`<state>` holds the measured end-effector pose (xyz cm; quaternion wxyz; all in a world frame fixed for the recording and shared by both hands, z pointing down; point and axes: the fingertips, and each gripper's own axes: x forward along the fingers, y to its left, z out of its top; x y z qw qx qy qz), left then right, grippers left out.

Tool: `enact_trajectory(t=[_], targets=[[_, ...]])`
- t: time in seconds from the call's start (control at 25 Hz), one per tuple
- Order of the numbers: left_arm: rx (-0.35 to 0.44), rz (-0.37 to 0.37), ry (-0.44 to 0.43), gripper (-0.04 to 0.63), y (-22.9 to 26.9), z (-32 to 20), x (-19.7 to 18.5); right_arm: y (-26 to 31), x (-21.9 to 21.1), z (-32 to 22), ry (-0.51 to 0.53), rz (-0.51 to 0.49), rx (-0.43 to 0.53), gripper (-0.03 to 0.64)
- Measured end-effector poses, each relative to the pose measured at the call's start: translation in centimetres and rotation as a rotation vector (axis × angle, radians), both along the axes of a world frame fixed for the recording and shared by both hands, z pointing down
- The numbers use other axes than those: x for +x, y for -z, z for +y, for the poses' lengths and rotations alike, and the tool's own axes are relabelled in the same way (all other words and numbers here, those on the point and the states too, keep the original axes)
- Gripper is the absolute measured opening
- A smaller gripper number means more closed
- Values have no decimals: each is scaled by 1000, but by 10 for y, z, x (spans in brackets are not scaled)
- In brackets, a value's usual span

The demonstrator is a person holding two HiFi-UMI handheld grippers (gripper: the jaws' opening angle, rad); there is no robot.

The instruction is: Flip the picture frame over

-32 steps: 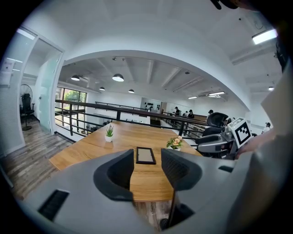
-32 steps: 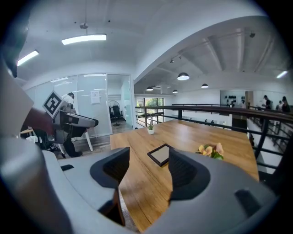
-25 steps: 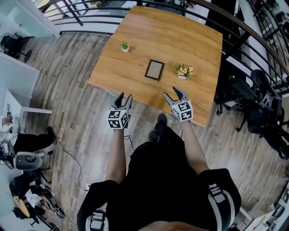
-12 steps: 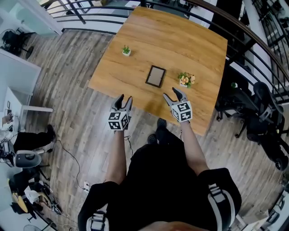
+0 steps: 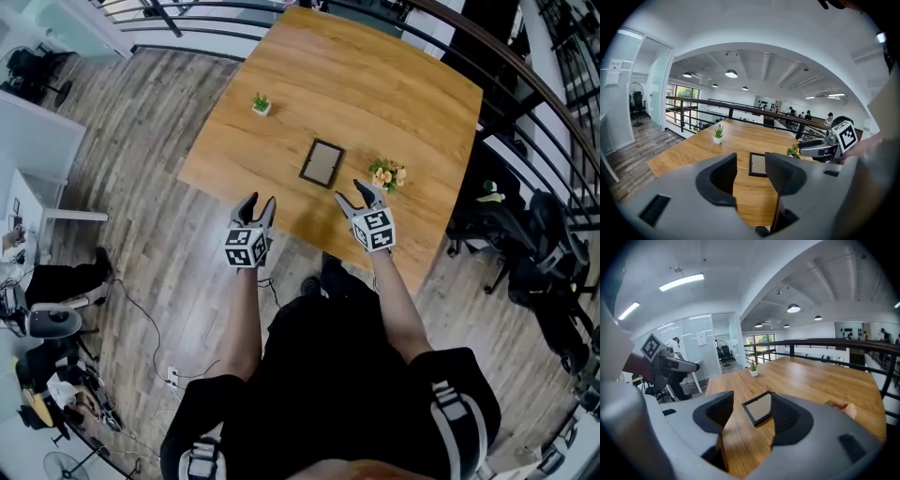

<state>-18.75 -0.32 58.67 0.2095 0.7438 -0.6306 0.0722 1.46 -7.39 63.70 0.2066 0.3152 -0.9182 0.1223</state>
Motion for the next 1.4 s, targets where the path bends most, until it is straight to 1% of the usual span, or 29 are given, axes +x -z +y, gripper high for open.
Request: enact_trajectory(t=[0.2,0.32,0.4,0.64,0.88,1.16,1.4], targets=[[-36,2,0,196,-13,-9,11,-18,-2,-3,21,-7,-51,247],[-42,6,14,197,-17,-15,15,-22,-4,-3,53,1,-53,247],[-46,5,9,196,-19,-21,20,-23,-4,-10,55,11,-44,239],[-82,-14,-31,196,-32,-36,32,-32,-2,-21,38,15,-59,238],[-98,14,-58,196,-49,-66,32,-50,-8,-25,46,47,-90,238],[-152,37,-136,196,-80,-93,44,-73,-11,-28,4,58,-134,238],[-194,44,-184,196,-100,-111,42,-88,-19,-32,-30,62,-168,230]])
